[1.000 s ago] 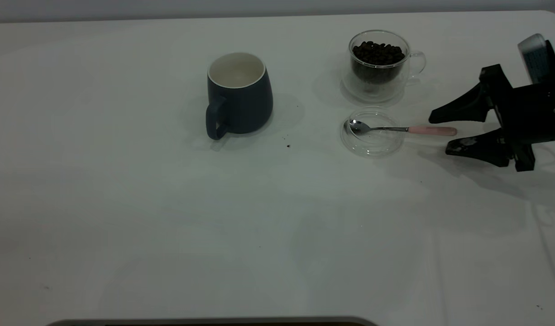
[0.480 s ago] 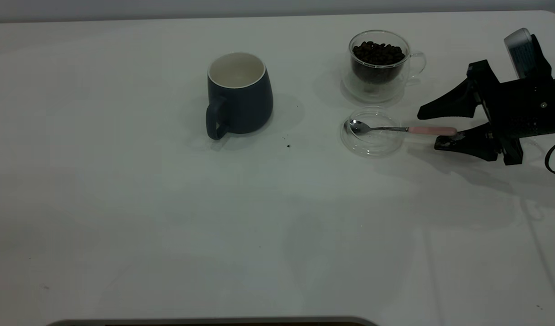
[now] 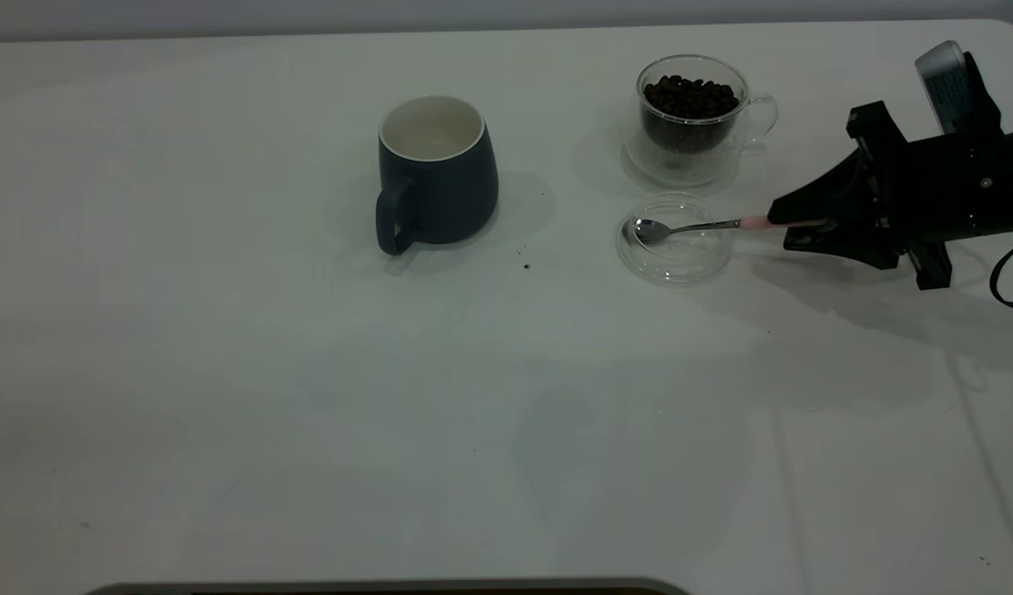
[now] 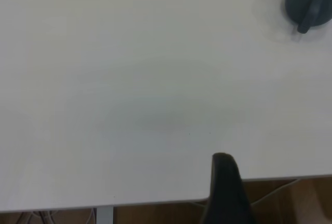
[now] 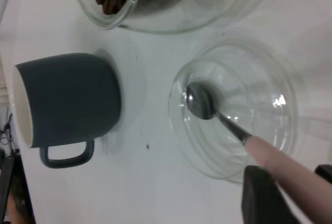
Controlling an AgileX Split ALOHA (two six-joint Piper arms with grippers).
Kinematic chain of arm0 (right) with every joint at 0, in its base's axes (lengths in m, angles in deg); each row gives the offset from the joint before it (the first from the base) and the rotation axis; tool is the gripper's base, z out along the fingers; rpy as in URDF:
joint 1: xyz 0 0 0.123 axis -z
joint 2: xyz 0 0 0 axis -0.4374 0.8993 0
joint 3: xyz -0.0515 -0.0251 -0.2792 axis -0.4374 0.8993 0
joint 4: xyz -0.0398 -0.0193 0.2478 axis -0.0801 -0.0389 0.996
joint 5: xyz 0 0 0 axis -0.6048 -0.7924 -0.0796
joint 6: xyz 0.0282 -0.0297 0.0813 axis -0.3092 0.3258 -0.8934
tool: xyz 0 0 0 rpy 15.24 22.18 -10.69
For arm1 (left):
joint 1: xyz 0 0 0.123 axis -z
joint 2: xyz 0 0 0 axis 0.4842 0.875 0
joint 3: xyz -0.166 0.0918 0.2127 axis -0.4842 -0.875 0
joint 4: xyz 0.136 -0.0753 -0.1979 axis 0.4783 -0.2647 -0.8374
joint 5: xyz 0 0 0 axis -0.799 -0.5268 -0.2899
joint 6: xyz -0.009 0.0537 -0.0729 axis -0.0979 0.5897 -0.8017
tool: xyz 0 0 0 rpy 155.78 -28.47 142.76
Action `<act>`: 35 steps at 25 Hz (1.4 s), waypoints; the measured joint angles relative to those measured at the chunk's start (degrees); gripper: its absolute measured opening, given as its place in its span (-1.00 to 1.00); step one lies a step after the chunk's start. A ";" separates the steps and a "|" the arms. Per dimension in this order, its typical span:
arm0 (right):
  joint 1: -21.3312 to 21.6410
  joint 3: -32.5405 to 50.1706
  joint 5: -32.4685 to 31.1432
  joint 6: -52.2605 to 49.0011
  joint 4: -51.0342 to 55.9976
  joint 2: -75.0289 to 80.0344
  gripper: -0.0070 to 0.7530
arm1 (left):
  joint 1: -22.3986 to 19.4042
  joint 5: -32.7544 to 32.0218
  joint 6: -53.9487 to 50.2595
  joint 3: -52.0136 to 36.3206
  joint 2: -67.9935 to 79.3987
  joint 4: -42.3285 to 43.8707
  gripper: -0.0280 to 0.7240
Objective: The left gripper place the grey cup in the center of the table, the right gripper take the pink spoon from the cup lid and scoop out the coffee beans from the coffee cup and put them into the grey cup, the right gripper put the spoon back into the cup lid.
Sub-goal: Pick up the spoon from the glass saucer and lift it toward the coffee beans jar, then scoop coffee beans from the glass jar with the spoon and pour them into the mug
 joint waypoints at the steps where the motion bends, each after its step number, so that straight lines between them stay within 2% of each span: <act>1: 0.00 0.00 0.22 0.05 0.00 0.00 -0.40 | 0.00 0.00 0.00 0.00 0.00 0.00 0.58; 6: 0.00 0.00 0.66 1.31 0.00 0.00 -0.54 | 0.00 0.00 0.00 0.00 0.00 0.00 0.58; 11: 1.15 0.00 -1.58 2.83 -0.80 0.00 -0.67 | 0.00 0.00 0.00 0.00 0.00 0.00 0.58; 17: 4.68 0.00 -4.56 2.58 -5.64 0.00 -0.68 | 0.00 0.00 0.00 0.00 0.00 0.00 0.58; 22: 6.92 0.00 -9.66 0.66 -8.93 0.00 -0.68 | 0.00 0.00 0.00 0.00 0.00 0.00 0.58; 32: 7.15 -0.13 -11.86 -1.90 -11.19 -8.90 -0.68 | 0.00 0.00 0.00 0.00 0.00 0.00 0.58; 35: 7.15 -2.90 -12.07 -4.49 -11.85 -10.42 -0.68 | 0.00 0.00 0.00 0.00 0.00 0.00 0.58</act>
